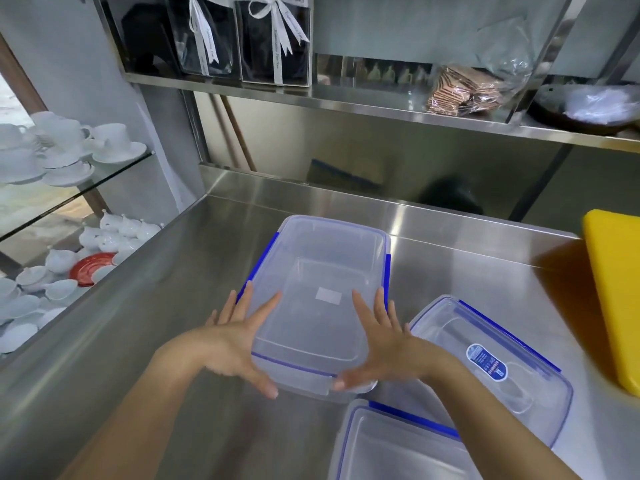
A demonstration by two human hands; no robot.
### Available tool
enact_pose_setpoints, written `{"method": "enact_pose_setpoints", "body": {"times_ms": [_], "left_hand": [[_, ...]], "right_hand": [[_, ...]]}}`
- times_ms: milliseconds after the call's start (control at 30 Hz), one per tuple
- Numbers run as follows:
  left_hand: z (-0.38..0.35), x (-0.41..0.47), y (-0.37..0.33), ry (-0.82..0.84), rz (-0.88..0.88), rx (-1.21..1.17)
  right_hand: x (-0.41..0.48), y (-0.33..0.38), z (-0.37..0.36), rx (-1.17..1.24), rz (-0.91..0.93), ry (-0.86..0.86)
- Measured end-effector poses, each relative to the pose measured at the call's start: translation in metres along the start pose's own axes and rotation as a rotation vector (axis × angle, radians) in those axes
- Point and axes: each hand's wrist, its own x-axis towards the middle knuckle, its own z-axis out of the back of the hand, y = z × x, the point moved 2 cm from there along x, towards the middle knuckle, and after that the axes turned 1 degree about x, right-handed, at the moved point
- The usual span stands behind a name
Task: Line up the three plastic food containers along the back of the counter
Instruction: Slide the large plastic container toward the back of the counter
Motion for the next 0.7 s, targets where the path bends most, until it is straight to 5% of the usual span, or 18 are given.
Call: {"method": "enact_pose_setpoints", "body": {"times_ms": [100, 400, 567, 700], "left_hand": [[-0.005, 0.004, 0.003, -0.041, -0.03, -0.074], [0.012, 0.031, 0.006, -0.36, -0.134, -0.256], [0.024, 0.058, -0.003, -0.58, -0.16, -0.092], [0.019, 0.085, -0.004, -0.586, -0.135, 0.063]], "right_hand": [[-0.003, -0.001, -0.002, -0.153, -0.018, 0.128], [0.024, -0.008, 0.017, -0.081, 0.013, -0.009], [0.049, -0.016, 0.041, 0.051, -0.001, -0.132], [0.065, -0.023, 0.052, 0.105, 0.003, -0.216]]}}
